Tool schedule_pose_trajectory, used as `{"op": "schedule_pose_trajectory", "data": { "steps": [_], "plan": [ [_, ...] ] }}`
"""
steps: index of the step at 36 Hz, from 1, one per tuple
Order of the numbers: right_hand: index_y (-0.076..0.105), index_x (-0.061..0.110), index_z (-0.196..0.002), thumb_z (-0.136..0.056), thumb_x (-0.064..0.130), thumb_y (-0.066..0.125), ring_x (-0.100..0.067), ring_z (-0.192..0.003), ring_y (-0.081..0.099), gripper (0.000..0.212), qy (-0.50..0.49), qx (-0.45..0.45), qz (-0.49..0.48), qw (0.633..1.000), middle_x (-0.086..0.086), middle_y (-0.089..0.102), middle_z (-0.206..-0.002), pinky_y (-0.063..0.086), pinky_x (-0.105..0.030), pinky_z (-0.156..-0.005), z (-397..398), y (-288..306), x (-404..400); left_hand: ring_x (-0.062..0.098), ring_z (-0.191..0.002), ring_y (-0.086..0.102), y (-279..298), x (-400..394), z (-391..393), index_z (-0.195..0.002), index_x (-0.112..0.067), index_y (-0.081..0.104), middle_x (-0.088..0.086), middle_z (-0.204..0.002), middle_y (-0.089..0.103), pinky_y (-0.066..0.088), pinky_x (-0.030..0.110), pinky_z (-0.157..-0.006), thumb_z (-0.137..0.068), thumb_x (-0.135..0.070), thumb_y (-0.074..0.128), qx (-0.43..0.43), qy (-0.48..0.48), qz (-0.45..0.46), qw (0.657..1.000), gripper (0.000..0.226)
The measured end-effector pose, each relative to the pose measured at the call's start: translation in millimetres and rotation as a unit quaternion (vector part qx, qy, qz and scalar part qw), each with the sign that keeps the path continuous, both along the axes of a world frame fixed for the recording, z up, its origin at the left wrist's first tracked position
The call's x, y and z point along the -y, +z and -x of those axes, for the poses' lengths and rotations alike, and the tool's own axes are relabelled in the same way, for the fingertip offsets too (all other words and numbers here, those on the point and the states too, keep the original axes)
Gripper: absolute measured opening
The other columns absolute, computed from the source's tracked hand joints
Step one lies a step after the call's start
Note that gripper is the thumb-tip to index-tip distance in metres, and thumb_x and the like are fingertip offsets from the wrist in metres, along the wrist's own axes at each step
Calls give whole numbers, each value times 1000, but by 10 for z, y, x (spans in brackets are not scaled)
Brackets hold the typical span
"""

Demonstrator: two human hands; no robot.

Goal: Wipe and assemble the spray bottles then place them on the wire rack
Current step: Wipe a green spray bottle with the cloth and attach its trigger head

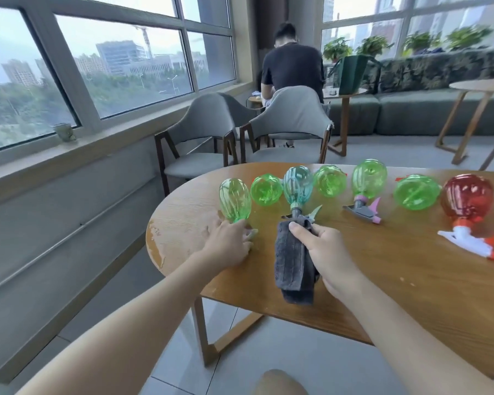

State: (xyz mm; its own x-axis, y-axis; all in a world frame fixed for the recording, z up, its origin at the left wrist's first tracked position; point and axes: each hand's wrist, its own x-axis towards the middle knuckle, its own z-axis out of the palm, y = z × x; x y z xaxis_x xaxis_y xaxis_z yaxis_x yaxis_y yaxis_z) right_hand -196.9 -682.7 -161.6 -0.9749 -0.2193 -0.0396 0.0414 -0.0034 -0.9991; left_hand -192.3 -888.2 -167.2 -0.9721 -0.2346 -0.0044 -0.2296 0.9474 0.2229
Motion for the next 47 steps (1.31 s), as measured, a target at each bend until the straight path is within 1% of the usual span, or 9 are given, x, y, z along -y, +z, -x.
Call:
{"op": "schedule_pose_trajectory", "data": {
  "steps": [4, 9, 15, 18, 21, 27, 37, 42, 47],
  "plan": [
    [75, -1, -90, -100, 25, 68, -31, -79, 73, 29, -4, -4, 3, 1000, -19, 77, -91, 53, -40, -73, -172, 52, -213, 31, -126, 50, 83, -294, -377, -135, -25, 56, 7, -133, 64, 38, 45, -105, -95, -24, 69, -9, -25, -41, 999, 42],
    [63, -17, -99, -98, 34, 70, -28, -74, 61, 51, -11, -22, 8, 1000, -37, 67, -95, 42, -38, -71, -399, 52, -523, 23, -108, 61, 238, -720, -770, -132, -31, 60, 0, -128, 67, 50, 50, -100, -88, -25, 66, -8, -48, -30, 998, 44],
    [71, -9, -94, -98, 30, 69, -31, -79, 69, 39, -36, -23, 0, 999, -25, 74, -98, 46, -36, -73, -571, 57, -885, 23, -77, 68, 550, -1053, -1001, -129, -18, 67, 6, -107, 70, 63, 42, -73, -97, -28, 60, -112, -58, -36, 991, 34],
    [72, -7, -95, -98, 31, 70, -41, -88, 72, 38, -56, -26, -3, 998, -23, 75, -97, 46, -37, -75, -627, 83, -1022, 21, -67, 60, 763, -1130, -942, -103, -7, 69, 5, -81, 62, 57, 38, -61, -104, -30, 53, -178, -46, -29, 982, 28],
    [72, -7, -94, -98, 30, 69, -32, -80, 69, 37, -66, -22, 1, 998, -24, 75, -98, 47, -37, -74, -659, 114, -1133, 18, -56, 40, 1032, -1194, -844, -80, -6, 59, 4, -67, 46, 30, 31, -48, -104, -28, 49, -183, -2, 1, 983, 34],
    [73, -4, -91, -99, 27, 68, -27, -79, 69, 32, -74, -23, 3, 997, -20, 76, -95, 50, -35, -73, -700, 154, -1307, 31, -71, 65, 1272, -1229, -497, -87, 0, 73, 16, -85, 75, 56, 36, -68, -95, -29, 57, -130, 13, -71, 989, 34],
    [74, 5, -87, -100, 27, 67, -27, -79, 71, 26, -99, -7, -5, 995, -12, 78, -88, 51, -31, -66, -658, 110, -1524, 24, -67, 61, 1231, -1308, -292, -99, -4, 75, 16, -91, 77, 64, 51, -80, -91, -35, 62, -138, 6, -96, 986, 35],
    [74, 0, -90, -99, 27, 69, -28, -79, 71, 29, -104, 5, -6, 995, -16, 78, -89, 52, -35, -70, -625, 46, -1523, 26, -77, 74, 1247, -1181, -499, -92, -22, 66, 13, -91, 76, 62, 46, -84, -96, -72, 49, -115, -15, -140, 983, 52],
    [74, 3, -87, -99, 27, 69, -25, -74, 72, 28, -108, 6, -11, 994, -7, 78, -79, 52, -32, -65, -604, -14, -1534, 21, -105, 69, 885, -745, -691, -124, -25, 54, 10, -119, 69, 57, 46, -94, -102, -62, 48, -218, -17, -389, 895, 43]
  ]
}}
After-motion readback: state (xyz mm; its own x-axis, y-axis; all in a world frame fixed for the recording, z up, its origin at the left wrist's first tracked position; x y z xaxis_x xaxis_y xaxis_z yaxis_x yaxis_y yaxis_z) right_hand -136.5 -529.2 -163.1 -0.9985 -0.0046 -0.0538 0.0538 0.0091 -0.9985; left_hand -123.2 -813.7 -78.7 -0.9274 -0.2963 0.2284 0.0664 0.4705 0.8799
